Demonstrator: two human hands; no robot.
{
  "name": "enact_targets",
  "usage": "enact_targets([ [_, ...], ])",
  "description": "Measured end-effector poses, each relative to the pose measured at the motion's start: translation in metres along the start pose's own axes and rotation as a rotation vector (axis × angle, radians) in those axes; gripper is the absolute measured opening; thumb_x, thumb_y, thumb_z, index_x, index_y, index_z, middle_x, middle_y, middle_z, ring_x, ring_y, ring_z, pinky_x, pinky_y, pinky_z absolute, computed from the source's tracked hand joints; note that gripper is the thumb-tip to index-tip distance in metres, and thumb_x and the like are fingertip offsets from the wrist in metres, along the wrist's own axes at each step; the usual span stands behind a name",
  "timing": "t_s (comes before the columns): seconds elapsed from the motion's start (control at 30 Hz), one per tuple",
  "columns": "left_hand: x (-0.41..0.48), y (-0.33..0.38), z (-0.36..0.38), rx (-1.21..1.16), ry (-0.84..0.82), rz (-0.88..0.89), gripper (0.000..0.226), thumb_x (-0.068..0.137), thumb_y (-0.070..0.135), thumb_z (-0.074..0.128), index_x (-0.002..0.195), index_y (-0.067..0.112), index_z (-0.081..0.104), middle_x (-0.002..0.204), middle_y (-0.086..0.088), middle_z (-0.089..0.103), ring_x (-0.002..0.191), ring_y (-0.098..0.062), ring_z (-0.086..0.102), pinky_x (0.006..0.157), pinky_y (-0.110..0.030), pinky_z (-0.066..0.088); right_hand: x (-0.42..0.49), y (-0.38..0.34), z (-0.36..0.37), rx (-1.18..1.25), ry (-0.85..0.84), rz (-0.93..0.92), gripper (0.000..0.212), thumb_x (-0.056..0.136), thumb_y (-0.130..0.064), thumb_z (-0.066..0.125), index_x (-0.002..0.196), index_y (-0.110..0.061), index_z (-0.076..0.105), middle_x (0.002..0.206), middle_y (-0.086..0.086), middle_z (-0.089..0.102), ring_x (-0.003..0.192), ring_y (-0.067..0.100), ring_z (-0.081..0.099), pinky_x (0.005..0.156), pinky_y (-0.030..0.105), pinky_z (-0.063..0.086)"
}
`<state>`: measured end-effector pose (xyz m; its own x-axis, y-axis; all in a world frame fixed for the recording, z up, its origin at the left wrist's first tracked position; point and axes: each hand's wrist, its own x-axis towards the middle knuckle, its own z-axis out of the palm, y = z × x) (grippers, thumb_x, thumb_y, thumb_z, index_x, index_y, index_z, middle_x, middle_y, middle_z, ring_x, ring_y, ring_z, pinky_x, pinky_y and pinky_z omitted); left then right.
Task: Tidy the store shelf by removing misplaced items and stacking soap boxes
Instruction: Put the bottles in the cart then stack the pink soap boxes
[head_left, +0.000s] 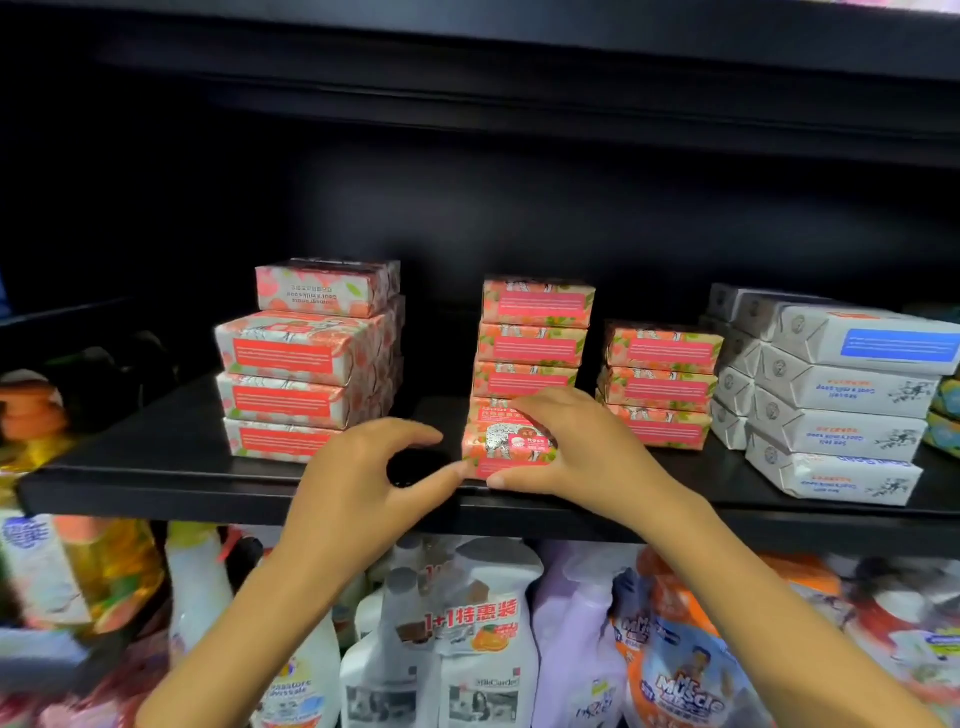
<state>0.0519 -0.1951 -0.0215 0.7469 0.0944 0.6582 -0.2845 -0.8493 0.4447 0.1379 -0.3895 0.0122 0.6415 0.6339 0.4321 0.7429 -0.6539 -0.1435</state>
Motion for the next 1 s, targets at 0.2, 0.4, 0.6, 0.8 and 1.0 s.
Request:
enact_targets([
  [0.2,-0.009,-0.008,0.005,0.100,-0.022,0.012,0.058,0.069,0.073,0.044,0.091,0.028,0.073,0.094,0.018,0.069,0.089,-0.001,0.062,0.070,-0.010,0.041,-0.011,-0.002,0.002,0.042,0.135,-0.015,0.056,0.078,-0.046,0.068,0.126,-0.020,0.057,0.122,-0.007,0.053,0.114,0.009,0.045,0.095,0.026,0.040],
  [0.4,-0.011,-0.007,0.006,0.102,-0.002,0.027,0.053,0.072,0.070,0.045,0.088,0.028,0.073,0.089,0.017,0.069,0.083,-0.003,0.062,0.065,-0.007,0.038,-0.012,0.002,0.010,-0.027,0.213,-0.016,0.041,0.084,-0.032,0.067,0.120,-0.015,0.062,0.120,-0.002,0.060,0.113,0.014,0.050,0.090,0.019,0.034],
  [0.6,-0.011,-0.004,0.009,0.057,0.017,0.086,0.050,0.073,0.065,0.048,0.087,0.024,0.073,0.087,0.014,0.069,0.084,-0.006,0.063,0.068,-0.018,0.048,-0.012,0.006,0.007,0.014,0.196,-0.016,0.038,0.085,-0.032,0.066,0.120,-0.016,0.062,0.120,-0.003,0.060,0.112,0.013,0.051,0.095,0.026,0.042],
  [0.8,-0.009,0.015,0.030,-0.030,0.044,0.211,0.037,0.077,0.055,0.055,0.080,0.022,0.073,0.078,0.015,0.067,0.078,-0.002,0.060,0.067,-0.020,0.050,-0.019,0.039,-0.051,0.015,0.649,0.094,0.034,0.079,-0.023,0.072,0.110,-0.010,0.065,0.110,0.001,0.063,0.105,0.014,0.055,0.093,0.016,0.034],
  [1.0,-0.003,0.028,0.049,0.070,0.037,0.280,0.037,0.076,0.058,0.053,0.079,0.026,0.070,0.078,0.017,0.066,0.077,-0.008,0.061,0.055,-0.031,0.054,0.006,0.081,-0.079,-0.229,0.111,0.386,0.075,0.081,-0.041,0.068,0.142,-0.013,0.036,0.134,0.012,0.048,0.125,0.027,0.042,0.099,0.033,0.034],
])
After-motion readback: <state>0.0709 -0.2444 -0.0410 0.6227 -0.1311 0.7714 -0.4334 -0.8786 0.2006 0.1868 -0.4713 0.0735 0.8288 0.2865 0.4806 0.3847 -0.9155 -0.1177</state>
